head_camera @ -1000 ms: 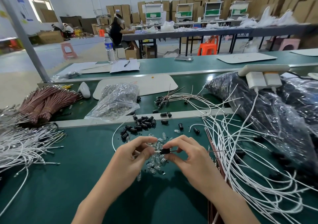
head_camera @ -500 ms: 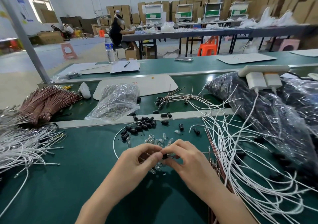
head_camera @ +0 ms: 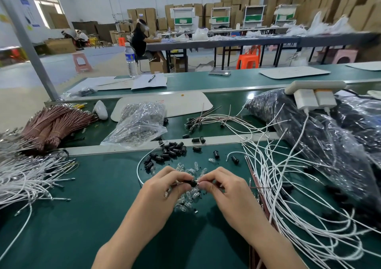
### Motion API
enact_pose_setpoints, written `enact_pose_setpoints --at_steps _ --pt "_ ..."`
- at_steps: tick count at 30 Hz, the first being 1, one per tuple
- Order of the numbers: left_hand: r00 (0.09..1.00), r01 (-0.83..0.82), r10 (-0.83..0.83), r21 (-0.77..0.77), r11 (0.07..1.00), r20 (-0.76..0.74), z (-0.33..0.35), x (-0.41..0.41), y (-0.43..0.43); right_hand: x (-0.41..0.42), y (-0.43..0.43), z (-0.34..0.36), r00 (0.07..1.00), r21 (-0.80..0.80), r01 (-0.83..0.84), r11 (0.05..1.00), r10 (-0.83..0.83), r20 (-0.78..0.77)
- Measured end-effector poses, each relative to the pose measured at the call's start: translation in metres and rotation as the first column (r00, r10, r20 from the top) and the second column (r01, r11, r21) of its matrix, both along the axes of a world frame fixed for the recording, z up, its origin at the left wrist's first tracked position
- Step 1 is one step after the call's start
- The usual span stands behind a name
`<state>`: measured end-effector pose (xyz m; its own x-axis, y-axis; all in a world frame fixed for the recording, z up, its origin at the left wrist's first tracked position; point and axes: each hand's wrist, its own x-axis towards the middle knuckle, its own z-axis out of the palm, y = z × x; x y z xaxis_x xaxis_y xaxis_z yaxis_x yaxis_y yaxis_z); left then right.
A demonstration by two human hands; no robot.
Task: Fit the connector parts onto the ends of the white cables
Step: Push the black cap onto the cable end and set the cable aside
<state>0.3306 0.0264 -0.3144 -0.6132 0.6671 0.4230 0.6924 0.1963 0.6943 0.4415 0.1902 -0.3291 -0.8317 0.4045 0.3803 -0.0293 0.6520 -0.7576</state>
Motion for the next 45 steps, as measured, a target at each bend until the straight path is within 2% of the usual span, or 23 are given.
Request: enact_pose_setpoints --at_steps 3,9,12,16,20,28,33,41,45 --pt "0.999 -0.036 0.036 0.022 0.999 -0.029 -0.001 -0.003 -0.001 0.001 0.005 0.001 0.997 0.045 0.067 0.997 -0.066 -0.032" --pt "0.996 -0.082 0.086 0.13 0.988 -0.024 0.001 -0.01 -0.007 0.004 0.013 0.005 0.959 -0.003 0.247 0.969 -0.244 -0.142" --pt "0.99 -0.127 0.135 0.17 0.977 -0.039 0.002 -0.015 -0.012 0.006 0.021 0.007 0.919 -0.162 0.329 0.93 -0.355 -0.172" --pt "0.98 -0.18 0.197 0.27 0.946 -0.037 0.008 -0.022 -0.021 0.012 0.038 0.013 0.826 -0.44 0.413 0.798 -0.531 -0.187" --pt "0.975 -0.209 0.22 0.358 0.91 0.01 0.014 -0.024 -0.024 0.017 0.049 0.018 0.765 -0.662 0.386 0.642 -0.624 -0.159" --pt "0.976 -0.217 0.215 0.359 0.908 0.047 0.014 -0.023 -0.022 0.022 0.06 0.022 0.664 -0.86 0.269 0.434 -0.73 -0.161" --pt "0.96 -0.274 0.224 0.426 0.862 0.166 0.015 -0.026 -0.024 0.031 0.066 0.024 0.605 -0.932 0.182 0.312 -0.783 -0.143" --pt "0.916 -0.353 0.204 0.45 0.82 0.346 0.01 -0.03 -0.023 0.037 0.077 0.025 0.463 -0.953 0.14 0.269 -0.868 -0.177" --pt "0.887 -0.413 0.231 0.462 0.784 0.4 0.007 -0.029 -0.021 0.033 0.073 0.024 0.478 -0.954 0.061 0.294 -0.848 -0.231"
